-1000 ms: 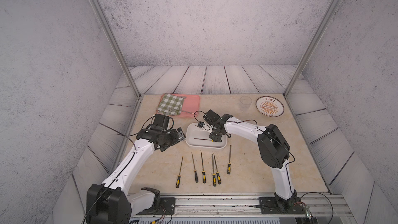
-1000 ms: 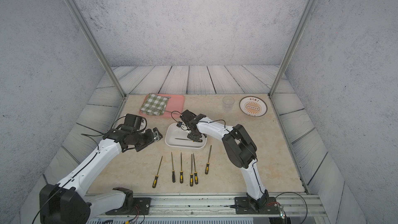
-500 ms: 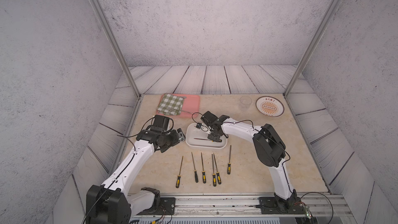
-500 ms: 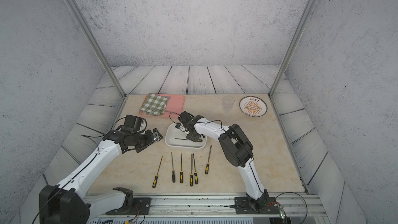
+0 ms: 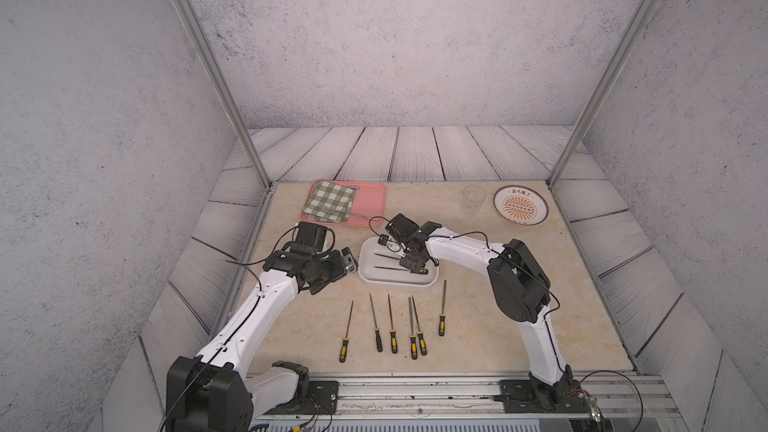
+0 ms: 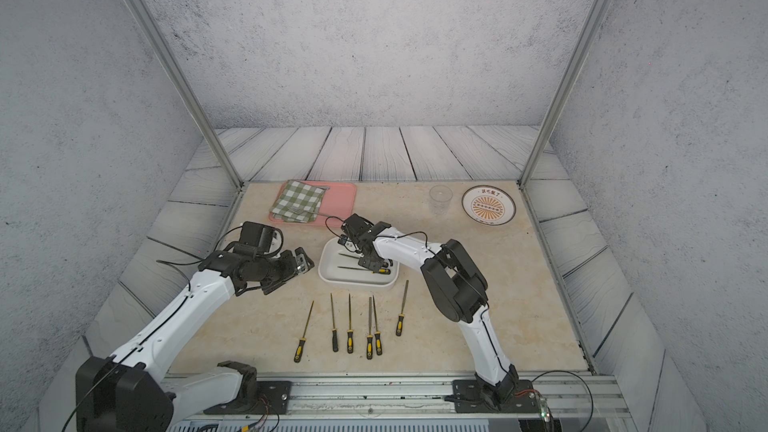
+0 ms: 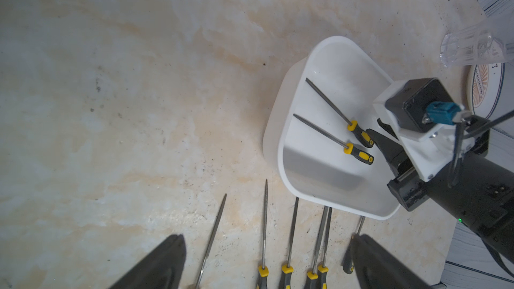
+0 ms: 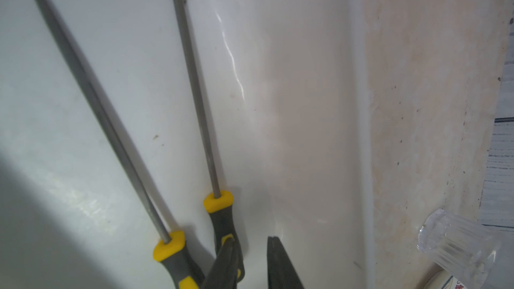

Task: Put the file tool into the storage box
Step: Place the file tool in the storage box, then pick up the file tool from the center of the board.

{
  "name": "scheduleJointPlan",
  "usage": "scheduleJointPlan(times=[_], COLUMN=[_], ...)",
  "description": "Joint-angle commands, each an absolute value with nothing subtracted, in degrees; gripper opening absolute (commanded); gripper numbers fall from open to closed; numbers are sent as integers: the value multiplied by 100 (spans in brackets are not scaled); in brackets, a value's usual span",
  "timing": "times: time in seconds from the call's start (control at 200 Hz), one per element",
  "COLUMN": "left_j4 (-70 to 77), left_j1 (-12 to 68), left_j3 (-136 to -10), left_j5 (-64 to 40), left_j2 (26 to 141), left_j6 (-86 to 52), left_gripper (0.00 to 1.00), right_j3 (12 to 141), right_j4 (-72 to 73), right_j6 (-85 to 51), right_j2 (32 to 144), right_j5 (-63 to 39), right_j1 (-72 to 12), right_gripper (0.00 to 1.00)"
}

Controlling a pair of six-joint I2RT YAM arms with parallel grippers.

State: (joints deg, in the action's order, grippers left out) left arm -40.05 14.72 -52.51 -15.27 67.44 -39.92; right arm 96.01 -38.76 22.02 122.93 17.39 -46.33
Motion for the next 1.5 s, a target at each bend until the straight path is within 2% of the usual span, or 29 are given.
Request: scheduleJointPlan(times=[0.0,0.145,0.285,0.525,0.806,1.031,1.151,1.361,1.496], left_j4=[-4056,-4113,-4334,-4017,-3970,-4097,-4264,-4578,-4633], left_j1=[1441,1442,1441,1459,1464,1468,1469,1470,1477], left_j3=[-5349,-5542,-5960,-5899,-6330,-6562,-6641,-6515,-6389], left_j5=[-1547,-1555,-1723,-1794,-2048,-2252,-2246,-2225,-2230], left_j2=[6781,6802,7074,7381,7891,8170,8099,7771,7665], left_j6=[-3976,-3971,-3964,-4008,-3907,-3810,-3740,-3615,-3611], left_gripper=[98,98,98,98,99,98,98,98,99], right_j3=[9779,10000,9819,8291,6498,4687,4401,4967,5180], right_j4=[-3974,-4331,-4367,-4267,-4684,-3956,-3628,-3686,-3798], right_j6=[1938,1278,-105,-1745,-3265,-4674,-4943,-4755,-4802], right_j2=[12168,11773,10914,9171,7555,6465,6530,7881,8497], right_j5=[1879,1747,1532,1731,1127,23,-9,-735,-718], right_j1=[-4659,-4659,-4659,-4659,-4658,-4660,-4644,-4663,-4666], right_gripper=[24,24,26,43,51,54,62,62,59])
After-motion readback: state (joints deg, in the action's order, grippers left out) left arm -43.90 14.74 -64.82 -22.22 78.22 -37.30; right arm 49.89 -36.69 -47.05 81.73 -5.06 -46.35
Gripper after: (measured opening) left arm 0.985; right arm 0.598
